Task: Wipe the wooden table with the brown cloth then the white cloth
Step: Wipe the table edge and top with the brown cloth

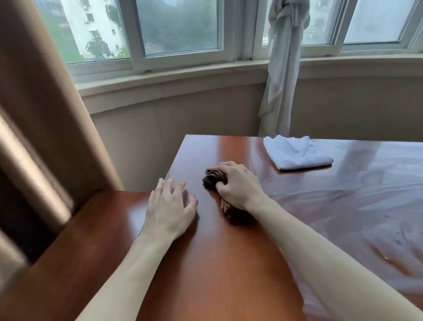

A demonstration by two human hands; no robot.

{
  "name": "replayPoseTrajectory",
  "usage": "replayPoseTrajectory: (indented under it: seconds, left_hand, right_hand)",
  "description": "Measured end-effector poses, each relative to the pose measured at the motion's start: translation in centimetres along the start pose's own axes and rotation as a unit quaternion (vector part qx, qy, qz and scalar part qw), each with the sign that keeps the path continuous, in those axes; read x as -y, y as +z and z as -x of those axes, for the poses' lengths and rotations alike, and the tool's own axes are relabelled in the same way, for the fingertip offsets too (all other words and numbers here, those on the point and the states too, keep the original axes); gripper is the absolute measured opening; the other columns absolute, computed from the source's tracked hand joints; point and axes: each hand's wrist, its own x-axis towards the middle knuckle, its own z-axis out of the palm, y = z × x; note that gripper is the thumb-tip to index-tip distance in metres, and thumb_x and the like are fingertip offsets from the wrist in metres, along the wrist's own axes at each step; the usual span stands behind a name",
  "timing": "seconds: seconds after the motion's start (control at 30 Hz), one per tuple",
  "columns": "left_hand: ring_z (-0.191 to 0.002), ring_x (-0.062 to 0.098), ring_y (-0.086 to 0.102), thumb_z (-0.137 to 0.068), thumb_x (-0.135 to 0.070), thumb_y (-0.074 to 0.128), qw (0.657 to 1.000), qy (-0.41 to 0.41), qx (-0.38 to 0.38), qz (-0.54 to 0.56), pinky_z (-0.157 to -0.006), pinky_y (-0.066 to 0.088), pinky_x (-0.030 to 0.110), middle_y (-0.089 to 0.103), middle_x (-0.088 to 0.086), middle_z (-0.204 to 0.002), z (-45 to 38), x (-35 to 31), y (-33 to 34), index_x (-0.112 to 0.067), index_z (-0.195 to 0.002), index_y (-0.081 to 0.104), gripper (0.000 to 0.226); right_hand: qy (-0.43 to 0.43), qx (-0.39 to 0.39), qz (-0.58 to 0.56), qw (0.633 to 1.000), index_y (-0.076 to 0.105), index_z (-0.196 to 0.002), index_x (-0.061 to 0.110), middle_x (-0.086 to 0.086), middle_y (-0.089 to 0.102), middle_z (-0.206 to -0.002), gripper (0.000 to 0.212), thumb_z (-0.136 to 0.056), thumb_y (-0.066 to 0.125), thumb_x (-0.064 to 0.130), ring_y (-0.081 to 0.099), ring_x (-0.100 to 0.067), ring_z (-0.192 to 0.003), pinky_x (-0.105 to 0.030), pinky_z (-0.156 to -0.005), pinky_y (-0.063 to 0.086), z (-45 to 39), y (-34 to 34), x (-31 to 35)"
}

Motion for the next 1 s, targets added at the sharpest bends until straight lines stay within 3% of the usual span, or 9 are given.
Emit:
replayPoseTrajectory:
  seconds: [0.1, 0.27, 0.4, 0.5, 0.63, 0.87, 1.0]
  left_hand:
    - [-0.153, 0.025, 0.011, -0.098, -0.054, 0.035, 1.0, -0.015, 0.015, -0.008, -0.121, 0.02, 0.043, 0.023, 0.001, -0.164, -2.1, 0.6, 1.2, -0.031, -0.153, 0.034, 0.06]
    - [-0.154, 0.014, 0.004, -0.095, -0.06, 0.029, 1.0, -0.026, 0.001, 0.003, -0.119, 0.023, 0.038, 0.014, -0.009, -0.166, -2.8, 1.0, 2.2, -0.038, -0.155, 0.028, 0.064]
    - [-0.154, 0.01, 0.0, -0.087, -0.063, 0.019, 1.0, -0.029, 0.007, -0.006, -0.117, 0.026, 0.036, 0.01, -0.012, -0.167, -3.1, 1.1, 2.2, -0.041, -0.155, 0.025, 0.072]
    - [-0.154, 0.011, 0.0, -0.089, -0.063, 0.022, 1.0, -0.027, 0.014, -0.002, -0.116, 0.027, 0.037, 0.01, -0.011, -0.167, -3.1, 1.0, 2.1, -0.04, -0.155, 0.026, 0.071]
    - [-0.155, 0.013, 0.003, -0.096, -0.057, 0.034, 1.0, -0.026, 0.016, -0.003, -0.117, 0.026, 0.04, 0.012, -0.007, -0.167, -3.1, 1.0, 1.9, -0.037, -0.154, 0.031, 0.061]
    - [-0.154, 0.016, 0.01, -0.098, -0.052, 0.036, 0.999, -0.01, 0.036, -0.02, -0.122, 0.02, 0.041, 0.017, -0.003, -0.167, -2.8, 1.0, 1.8, -0.031, -0.153, 0.034, 0.058]
    - [-0.154, 0.017, 0.012, -0.098, -0.053, 0.036, 0.999, -0.002, 0.045, -0.027, -0.121, 0.021, 0.042, 0.023, -0.003, -0.165, -2.5, 0.8, 1.4, -0.031, -0.152, 0.036, 0.059]
  right_hand:
    - [0.048, -0.016, 0.001, 0.999, 0.066, -0.124, 0.029, 0.003, 0.06, -0.136, 0.04, -0.086, 0.054, 0.028, 0.053, -0.03, -0.125, -0.047, -0.099, 0.048, -6.8, 0.3, -2.7]
    - [0.087, -0.054, 0.022, 0.995, 0.071, -0.116, 0.029, -0.005, 0.065, -0.122, 0.03, -0.089, 0.057, 0.034, 0.059, -0.034, -0.116, -0.04, -0.091, 0.049, -17.6, 0.8, -6.3]
    - [0.101, -0.063, 0.04, 0.992, 0.072, -0.109, 0.026, -0.005, 0.068, -0.115, 0.026, -0.088, 0.057, 0.032, 0.06, -0.035, -0.111, -0.038, -0.086, 0.048, -21.4, 1.5, -7.4]
    - [0.086, -0.072, 0.035, 0.993, 0.073, -0.106, 0.02, -0.007, 0.068, -0.113, 0.03, -0.084, 0.052, 0.019, 0.059, -0.036, -0.109, -0.037, -0.082, 0.047, -19.4, 1.8, -7.2]
    - [0.056, -0.061, 0.021, 0.996, 0.071, -0.108, 0.018, -0.004, 0.069, -0.119, 0.044, -0.077, 0.042, 0.028, 0.06, -0.035, -0.111, -0.042, -0.087, 0.052, -10.8, 1.4, -4.6]
    - [-0.014, -0.03, -0.02, 0.999, 0.067, -0.132, 0.026, 0.008, 0.059, -0.143, 0.051, -0.083, 0.056, 0.019, 0.047, -0.021, -0.132, -0.038, -0.109, 0.043, 6.3, -0.1, 0.3]
    - [-0.002, -0.037, -0.044, 0.998, 0.067, -0.128, 0.034, 0.014, 0.059, -0.139, 0.051, -0.08, 0.056, 0.022, 0.049, -0.018, -0.128, -0.042, -0.102, 0.049, 7.6, -0.8, 0.1]
